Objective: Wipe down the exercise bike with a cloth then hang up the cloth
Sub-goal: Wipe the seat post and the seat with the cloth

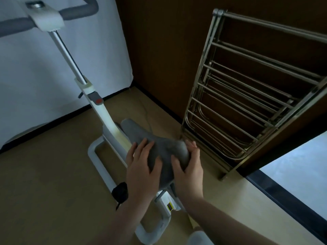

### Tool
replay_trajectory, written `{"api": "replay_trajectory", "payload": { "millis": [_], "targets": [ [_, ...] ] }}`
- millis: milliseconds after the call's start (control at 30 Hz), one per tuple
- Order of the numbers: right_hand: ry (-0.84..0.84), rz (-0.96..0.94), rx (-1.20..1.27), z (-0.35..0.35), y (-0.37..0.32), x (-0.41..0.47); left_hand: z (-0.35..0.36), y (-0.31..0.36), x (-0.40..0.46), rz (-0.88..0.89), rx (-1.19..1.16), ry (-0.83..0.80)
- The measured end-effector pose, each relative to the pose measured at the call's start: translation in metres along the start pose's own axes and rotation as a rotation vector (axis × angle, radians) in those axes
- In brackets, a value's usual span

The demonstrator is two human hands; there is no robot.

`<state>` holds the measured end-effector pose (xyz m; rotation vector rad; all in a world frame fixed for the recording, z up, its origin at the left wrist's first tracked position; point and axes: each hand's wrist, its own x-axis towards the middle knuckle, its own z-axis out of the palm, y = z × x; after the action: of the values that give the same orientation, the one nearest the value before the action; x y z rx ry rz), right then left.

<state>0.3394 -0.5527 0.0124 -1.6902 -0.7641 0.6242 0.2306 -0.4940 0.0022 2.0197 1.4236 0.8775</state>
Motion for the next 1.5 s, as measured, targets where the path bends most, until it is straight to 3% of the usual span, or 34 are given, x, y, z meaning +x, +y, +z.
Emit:
{"api": "replay_trajectory", "payload": {
  "millis": [133, 300, 433, 533, 600, 733, 933, 1067, 1200, 1333, 1500],
  "targets": [
    [-0.087, -0.187, -0.307, -0.021, 0.007, 0.021, 0.000, 0.001, -0.001, -0.026, -0.009, -0.028],
    [-0.452, -0.673, -0.465, -0.024, 0.012, 0.024, 0.004, 0.001, -0.010, -0.175, -0.278, 0.126],
    [-0.458, -0.448, -0.477, -0.018, -0.005, 0.048, 0.010, 0.016, -0.026, -0.464, -0.518, 0.281],
    [-0.789, -0.703, -0.653, -0.006, -0.016, 0.048, 0.012, 0.031, -0.032, -0.620, -0.670, 0.360],
    [-0.948, -0.748, -0.713, 0.003, -0.023, 0.078, 0.011, 0.038, -0.031, -0.670, -0.723, 0.431],
    [-0.889, -0.712, -0.658, 0.017, -0.028, 0.118, 0.012, 0.053, -0.032, -0.719, -0.778, 0.559],
    [-1.261, -1.072, -0.530, 0.006, -0.026, 0.112, 0.027, 0.063, -0.046, -0.719, -0.839, 0.754],
    [-1.418, -0.984, -0.551, 0.050, -0.042, 0.116, 0.041, 0.062, -0.053, -0.757, -0.902, 0.919],
    [-1.588, -1.067, -0.846, 0.089, -0.053, 0.089, 0.044, 0.062, -0.058, -0.823, -1.085, 1.111],
    [-1.794, -1.139, -0.783, 0.086, -0.061, 0.083, 0.039, 0.069, -0.061, -0.815, -1.127, 1.128],
    [-1.885, -1.325, -0.691, 0.071, -0.065, 0.083, 0.034, 0.069, -0.059, -0.860, -1.089, 1.142]
  ]
}}
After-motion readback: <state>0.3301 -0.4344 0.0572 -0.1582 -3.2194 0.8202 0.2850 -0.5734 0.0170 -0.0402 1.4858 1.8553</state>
